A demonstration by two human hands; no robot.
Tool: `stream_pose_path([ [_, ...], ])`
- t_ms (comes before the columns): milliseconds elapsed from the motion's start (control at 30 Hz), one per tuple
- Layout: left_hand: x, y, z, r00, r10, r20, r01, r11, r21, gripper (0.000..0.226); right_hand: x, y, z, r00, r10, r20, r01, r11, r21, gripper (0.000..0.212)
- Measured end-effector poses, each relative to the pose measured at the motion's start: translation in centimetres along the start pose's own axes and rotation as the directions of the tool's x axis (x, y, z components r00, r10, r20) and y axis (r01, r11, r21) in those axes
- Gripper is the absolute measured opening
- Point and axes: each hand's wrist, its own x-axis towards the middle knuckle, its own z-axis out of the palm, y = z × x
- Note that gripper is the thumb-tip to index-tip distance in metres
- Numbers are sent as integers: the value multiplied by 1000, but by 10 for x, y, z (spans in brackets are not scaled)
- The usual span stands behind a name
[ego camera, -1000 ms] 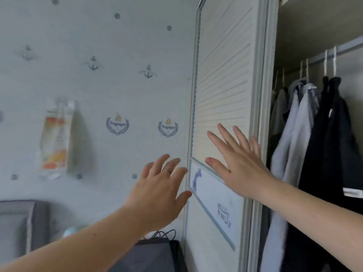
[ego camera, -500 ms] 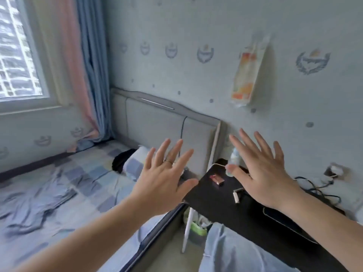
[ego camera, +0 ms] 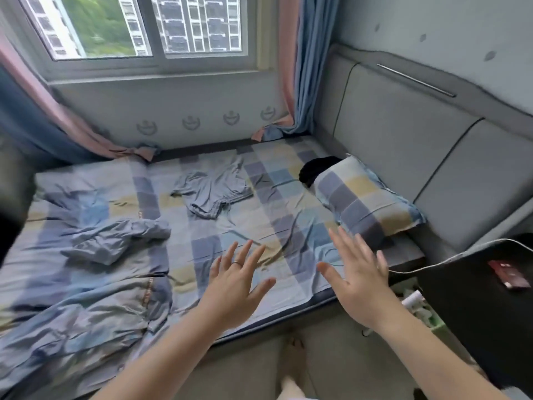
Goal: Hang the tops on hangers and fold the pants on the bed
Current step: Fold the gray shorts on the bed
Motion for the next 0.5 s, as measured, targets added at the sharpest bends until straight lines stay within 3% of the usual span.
stream_pose_path([
  [367, 135, -52, 27, 937, -339, 87, 346, 935, -79, 70, 202, 20, 50, 960, -76, 270, 56, 995, 82, 84],
  [500, 175, -74, 26, 898, -434, 76, 440, 890, -115, 66, 268, 20, 64, 925, -135, 356, 111, 990, 87, 69],
])
